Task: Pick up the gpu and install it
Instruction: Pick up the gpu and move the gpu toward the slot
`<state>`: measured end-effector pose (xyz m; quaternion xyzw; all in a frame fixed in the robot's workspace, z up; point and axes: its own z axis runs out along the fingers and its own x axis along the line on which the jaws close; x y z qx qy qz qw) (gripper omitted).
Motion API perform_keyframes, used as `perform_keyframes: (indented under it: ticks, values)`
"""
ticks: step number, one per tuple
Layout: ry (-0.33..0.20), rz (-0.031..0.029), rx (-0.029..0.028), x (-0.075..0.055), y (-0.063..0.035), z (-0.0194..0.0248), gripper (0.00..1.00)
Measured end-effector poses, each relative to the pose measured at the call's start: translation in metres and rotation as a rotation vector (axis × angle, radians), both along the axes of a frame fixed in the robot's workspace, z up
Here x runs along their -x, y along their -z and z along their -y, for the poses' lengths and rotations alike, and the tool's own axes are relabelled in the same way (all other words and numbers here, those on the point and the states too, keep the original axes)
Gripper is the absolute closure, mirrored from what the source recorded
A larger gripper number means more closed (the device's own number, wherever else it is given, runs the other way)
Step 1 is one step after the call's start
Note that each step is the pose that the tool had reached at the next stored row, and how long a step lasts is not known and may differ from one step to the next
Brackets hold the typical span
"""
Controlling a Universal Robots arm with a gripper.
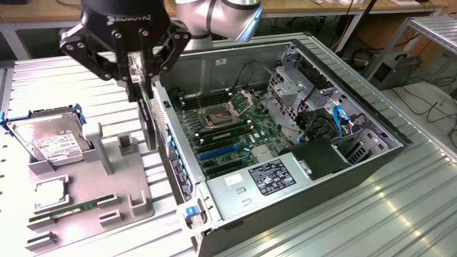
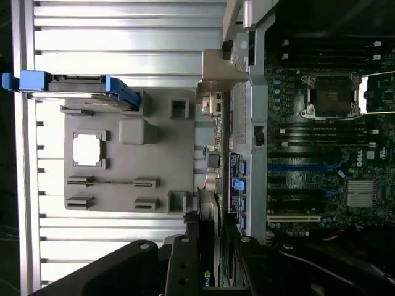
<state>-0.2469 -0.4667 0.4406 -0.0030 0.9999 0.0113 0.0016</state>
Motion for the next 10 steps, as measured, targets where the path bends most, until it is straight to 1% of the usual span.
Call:
perform_keyframes:
  ticks: [3,5,10]
  values:
    - [-0.001,-0.0073,0.0002,-0.016,-0.0027,0.0004,0.74]
    - [-0.002,-0.0107,0.0000,-0.026,-0.0031,0.0006,0.74]
    - [-0.002,-0.0153,-0.0005,-0.051,-0.0032,0.0008,0.74]
